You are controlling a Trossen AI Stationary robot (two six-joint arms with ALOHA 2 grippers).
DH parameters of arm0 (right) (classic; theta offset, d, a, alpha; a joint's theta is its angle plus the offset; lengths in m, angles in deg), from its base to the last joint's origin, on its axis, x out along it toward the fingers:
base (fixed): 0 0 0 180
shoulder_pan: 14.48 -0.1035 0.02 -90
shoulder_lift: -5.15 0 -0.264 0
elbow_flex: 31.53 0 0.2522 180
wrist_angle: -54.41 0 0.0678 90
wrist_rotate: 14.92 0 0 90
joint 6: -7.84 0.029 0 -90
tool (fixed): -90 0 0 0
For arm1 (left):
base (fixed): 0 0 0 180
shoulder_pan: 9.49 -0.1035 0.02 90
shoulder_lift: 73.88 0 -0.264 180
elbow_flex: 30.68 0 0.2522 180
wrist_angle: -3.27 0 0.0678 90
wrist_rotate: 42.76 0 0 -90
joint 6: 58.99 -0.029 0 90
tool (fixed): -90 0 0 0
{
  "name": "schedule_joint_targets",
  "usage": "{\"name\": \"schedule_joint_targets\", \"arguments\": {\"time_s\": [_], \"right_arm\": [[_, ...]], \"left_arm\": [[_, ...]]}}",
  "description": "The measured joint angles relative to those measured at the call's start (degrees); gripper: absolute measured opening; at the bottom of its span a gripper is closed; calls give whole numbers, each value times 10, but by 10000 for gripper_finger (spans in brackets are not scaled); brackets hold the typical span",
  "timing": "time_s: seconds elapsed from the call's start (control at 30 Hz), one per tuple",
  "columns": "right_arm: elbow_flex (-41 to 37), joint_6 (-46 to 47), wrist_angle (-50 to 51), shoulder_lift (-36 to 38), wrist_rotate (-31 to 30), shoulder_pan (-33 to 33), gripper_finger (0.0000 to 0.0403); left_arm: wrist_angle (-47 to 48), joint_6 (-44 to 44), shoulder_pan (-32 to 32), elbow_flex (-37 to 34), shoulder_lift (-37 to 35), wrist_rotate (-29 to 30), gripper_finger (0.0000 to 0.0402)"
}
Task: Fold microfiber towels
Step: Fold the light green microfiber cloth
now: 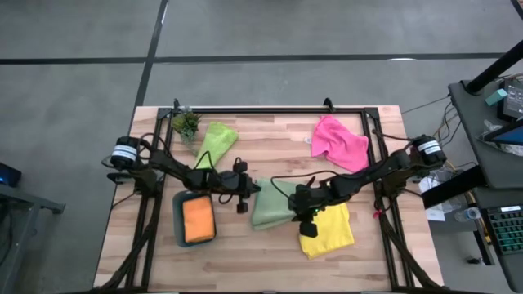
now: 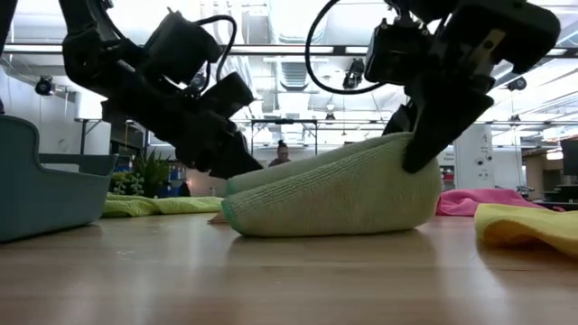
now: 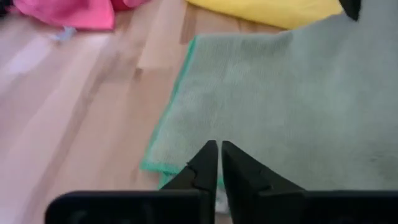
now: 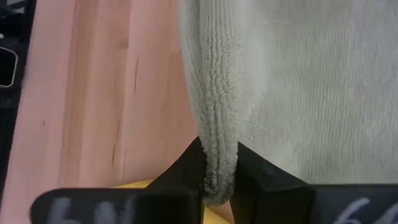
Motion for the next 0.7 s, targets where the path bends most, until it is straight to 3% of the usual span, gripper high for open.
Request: {"name": "schedule_joint_targets", "arguments": {"time_s": [0.17, 0.5, 0.7], "right_arm": [[0, -37, -14, 2, -10, 1, 13], [2, -45, -17, 3, -10, 0, 10], [3, -50, -31, 3, -17, -8, 9]], "left_arm": [[-3, -21, -5, 8, 0, 2, 5], [1, -27, -4, 55, 72, -1, 6], [3, -26, -4, 56, 74, -4, 6]]}}
